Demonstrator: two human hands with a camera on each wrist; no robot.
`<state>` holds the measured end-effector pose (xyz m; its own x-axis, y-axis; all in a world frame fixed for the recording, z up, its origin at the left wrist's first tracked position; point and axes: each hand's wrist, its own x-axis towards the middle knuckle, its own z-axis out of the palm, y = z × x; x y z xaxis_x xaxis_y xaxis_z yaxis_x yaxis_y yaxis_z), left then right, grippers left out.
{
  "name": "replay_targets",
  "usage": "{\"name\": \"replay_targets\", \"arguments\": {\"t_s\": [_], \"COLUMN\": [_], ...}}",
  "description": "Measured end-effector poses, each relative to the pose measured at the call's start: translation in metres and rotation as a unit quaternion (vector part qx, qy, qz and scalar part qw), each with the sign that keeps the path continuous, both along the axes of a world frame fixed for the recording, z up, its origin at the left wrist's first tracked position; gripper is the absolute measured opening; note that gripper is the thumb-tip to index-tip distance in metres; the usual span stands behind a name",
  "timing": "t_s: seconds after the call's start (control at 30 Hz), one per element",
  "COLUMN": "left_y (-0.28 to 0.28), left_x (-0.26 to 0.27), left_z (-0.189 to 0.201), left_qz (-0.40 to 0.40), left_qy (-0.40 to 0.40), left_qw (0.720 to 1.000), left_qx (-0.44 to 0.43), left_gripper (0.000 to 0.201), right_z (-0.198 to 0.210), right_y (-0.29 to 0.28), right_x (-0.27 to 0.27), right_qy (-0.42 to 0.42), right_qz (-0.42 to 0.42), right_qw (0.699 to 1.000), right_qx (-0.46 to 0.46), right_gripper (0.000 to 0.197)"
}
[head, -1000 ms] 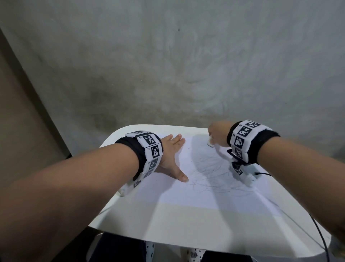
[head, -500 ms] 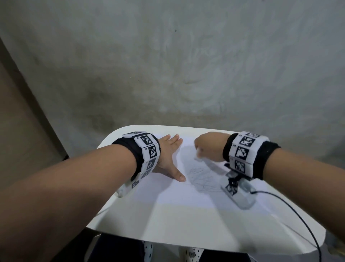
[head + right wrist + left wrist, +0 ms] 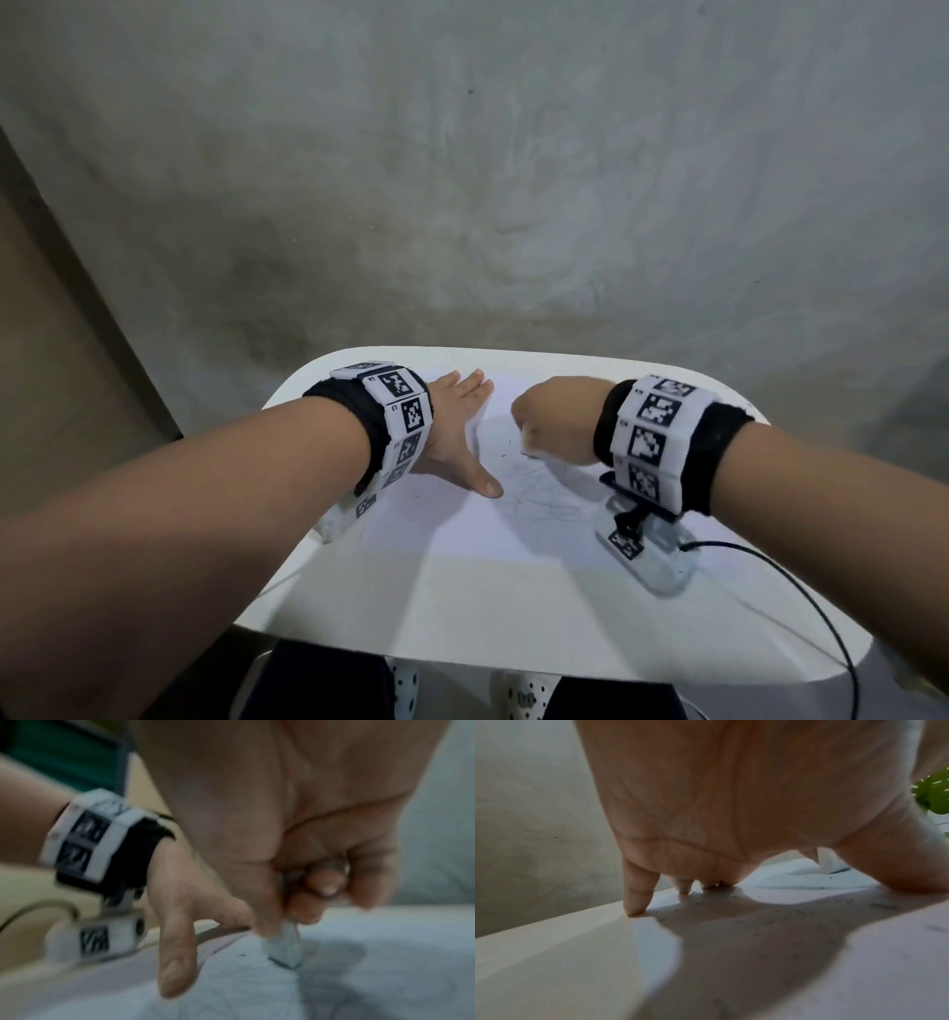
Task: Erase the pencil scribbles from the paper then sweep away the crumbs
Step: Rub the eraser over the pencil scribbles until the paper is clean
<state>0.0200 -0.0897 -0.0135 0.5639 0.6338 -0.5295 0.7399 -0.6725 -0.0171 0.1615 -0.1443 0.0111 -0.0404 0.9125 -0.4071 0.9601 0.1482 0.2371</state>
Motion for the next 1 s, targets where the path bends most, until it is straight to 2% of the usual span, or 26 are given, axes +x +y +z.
{"name": "replay_targets", "arguments": {"t_s": [0.07, 0.13, 0.2, 0.27, 0.37, 0.43, 0.53, 0.67, 0.77, 0.9, 1.0], "left_y": [0.001, 0.0, -0.002, -0.003, -0.002, -0.001, -0.001, -0.001, -0.002, -0.002, -0.002], "left_x": [0.0, 0.001, 0.003, 0.004, 0.001, 0.001, 0.002, 0.0, 0.003, 0.001, 0.002], "left_z": [-0.001, -0.002, -0.001, 0.0, -0.001, -0.003, -0.002, -0.003, -0.002, -0.002, -0.001], "left_qz": [0.003, 0.008, 0.003, -0.003, 0.0, 0.0, -0.007, 0.0, -0.006, -0.003, -0.006], "left_qy": [-0.003, -0.007, 0.0, 0.005, -0.007, -0.009, -0.006, -0.009, -0.007, -0.013, -0.008], "left_qw": [1.0, 1.0, 1.0, 1.0, 1.0, 1.0, 1.0, 1.0, 1.0, 1.0, 1.0], "left_qx": [0.002, 0.008, 0.011, 0.016, 0.014, 0.013, 0.016, 0.013, 0.019, 0.017, 0.017], "left_gripper": [0.127, 0.127, 0.126, 0.125, 0.126, 0.126, 0.127, 0.126, 0.126, 0.126, 0.126], "right_z": [0.008, 0.012, 0.003, -0.007, 0.005, 0.003, -0.001, 0.009, -0.002, 0.012, 0.011], "right_y": [0.007, 0.012, 0.006, 0.001, 0.006, 0.005, -0.003, 0.008, 0.0, 0.011, 0.004], "right_x": [0.013, 0.019, 0.003, -0.01, -0.001, -0.005, -0.019, 0.0, -0.017, -0.009, -0.023], "right_qy": [0.0, -0.044, -0.054, -0.022, 0.005, -0.019, -0.024, -0.044, -0.033, -0.016, -0.038], "right_qz": [-0.038, -0.071, -0.033, 0.016, -0.039, -0.02, 0.031, -0.022, 0.033, -0.031, 0.014], "right_qw": [0.999, 0.997, 0.998, 1.0, 0.999, 0.999, 0.999, 0.999, 0.999, 0.999, 0.999], "right_qx": [0.015, 0.001, -0.006, 0.008, 0.028, 0.02, -0.012, 0.018, -0.005, 0.03, 0.007], "right_gripper": [0.02, 0.014, 0.015, 0.016, 0.025, 0.026, 0.018, 0.023, 0.024, 0.026, 0.031]}}
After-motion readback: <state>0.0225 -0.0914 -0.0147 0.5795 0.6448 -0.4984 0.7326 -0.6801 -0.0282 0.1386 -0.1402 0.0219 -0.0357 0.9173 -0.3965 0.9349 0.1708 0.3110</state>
